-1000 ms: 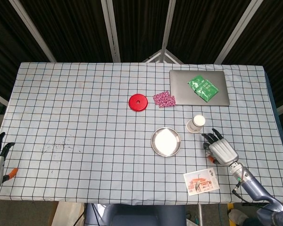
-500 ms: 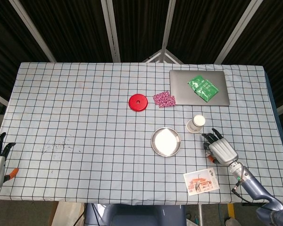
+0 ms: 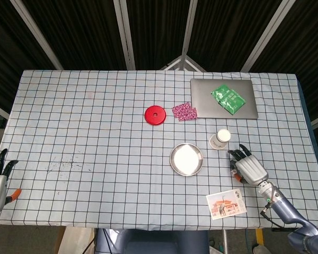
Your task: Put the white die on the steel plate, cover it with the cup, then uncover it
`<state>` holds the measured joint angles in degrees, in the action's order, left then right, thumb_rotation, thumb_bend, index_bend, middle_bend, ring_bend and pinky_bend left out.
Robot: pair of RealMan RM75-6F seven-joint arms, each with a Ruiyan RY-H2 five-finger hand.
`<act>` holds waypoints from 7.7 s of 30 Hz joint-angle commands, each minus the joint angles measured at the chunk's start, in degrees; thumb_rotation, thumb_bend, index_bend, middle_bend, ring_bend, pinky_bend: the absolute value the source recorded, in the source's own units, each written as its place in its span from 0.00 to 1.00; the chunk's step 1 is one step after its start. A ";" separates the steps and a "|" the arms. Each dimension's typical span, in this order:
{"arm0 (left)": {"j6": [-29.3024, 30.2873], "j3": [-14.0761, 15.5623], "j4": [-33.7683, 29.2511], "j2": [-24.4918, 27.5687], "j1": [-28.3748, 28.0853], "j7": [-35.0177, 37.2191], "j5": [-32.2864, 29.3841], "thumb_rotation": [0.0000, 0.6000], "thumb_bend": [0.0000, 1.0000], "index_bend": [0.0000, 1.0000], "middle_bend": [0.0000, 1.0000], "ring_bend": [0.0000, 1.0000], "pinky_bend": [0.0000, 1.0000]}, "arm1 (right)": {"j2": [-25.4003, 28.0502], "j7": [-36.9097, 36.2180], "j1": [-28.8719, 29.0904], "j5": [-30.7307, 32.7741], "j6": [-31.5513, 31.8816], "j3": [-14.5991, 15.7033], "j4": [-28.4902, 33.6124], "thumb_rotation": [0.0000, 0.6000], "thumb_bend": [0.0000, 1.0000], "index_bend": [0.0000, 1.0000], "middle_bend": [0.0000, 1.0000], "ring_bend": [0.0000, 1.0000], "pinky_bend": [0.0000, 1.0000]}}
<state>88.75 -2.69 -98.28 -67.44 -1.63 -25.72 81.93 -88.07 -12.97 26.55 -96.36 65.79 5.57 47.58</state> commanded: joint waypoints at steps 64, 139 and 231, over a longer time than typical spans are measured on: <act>-0.93 -0.42 0.73 3.11 -0.55 8.03 0.32 1.00 0.23 0.23 0.00 0.00 0.13 | 6.52 24.55 16.04 19.81 -14.07 -16.89 37.00 1.00 0.43 0.66 0.22 0.21 0.06; -1.85 -0.24 0.63 2.05 -1.37 4.92 -0.81 1.00 0.23 0.23 0.00 0.00 0.13 | 11.18 14.02 11.80 22.30 -14.10 -13.44 27.82 1.00 0.24 0.22 0.22 0.24 0.02; -2.60 -0.39 0.98 3.15 -1.88 7.79 -1.31 1.00 0.23 0.23 0.00 0.00 0.13 | 8.83 30.74 13.14 21.16 -8.83 -13.33 40.41 1.00 0.36 0.43 0.47 0.28 0.02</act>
<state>86.15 -3.08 -97.30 -64.29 -3.51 -17.93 80.62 -78.80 17.53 39.65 -74.93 56.68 -7.93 88.39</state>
